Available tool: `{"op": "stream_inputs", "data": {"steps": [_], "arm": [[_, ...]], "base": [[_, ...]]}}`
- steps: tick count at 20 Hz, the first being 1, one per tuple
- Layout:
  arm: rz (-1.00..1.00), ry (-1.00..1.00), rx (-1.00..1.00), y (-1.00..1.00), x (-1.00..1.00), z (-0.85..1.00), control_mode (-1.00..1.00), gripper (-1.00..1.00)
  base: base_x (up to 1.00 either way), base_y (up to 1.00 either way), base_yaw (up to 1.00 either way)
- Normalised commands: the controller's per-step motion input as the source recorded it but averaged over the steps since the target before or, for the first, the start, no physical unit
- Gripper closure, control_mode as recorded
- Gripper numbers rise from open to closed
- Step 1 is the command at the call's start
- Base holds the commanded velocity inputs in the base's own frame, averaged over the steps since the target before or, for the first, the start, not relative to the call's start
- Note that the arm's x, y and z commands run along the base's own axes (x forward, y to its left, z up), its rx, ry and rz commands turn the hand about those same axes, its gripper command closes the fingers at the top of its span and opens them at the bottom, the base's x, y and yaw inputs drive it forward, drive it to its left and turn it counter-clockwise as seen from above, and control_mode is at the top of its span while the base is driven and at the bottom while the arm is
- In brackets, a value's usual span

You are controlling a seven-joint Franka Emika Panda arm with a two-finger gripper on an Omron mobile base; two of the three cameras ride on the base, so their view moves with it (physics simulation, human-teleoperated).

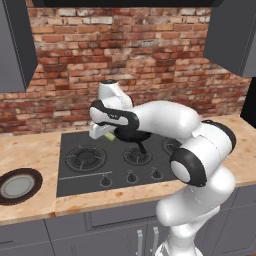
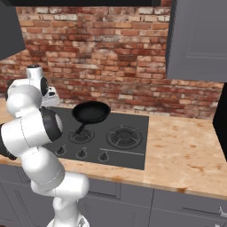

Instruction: Pick up the butter stick and place it in the pan. Then turn on the burner for the pan.

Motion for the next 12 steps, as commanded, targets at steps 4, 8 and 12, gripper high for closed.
{"op": "stream_inputs", "data": {"steps": [4,8,12], "arm": [[-0.13,0.00,0.00,-0.39,0.31,0.14,-1.00,1.00],[-0.13,0.00,0.01,-0.42,0.30,0.20,-1.00,1.00],[-0.12,0.00,0.00,-0.39,0.37,0.21,-1.00,1.00]], "base": [[0.00,0.00,0.00],[0.00,0.00,0.00],[0.00,0.00,0.00]]}}
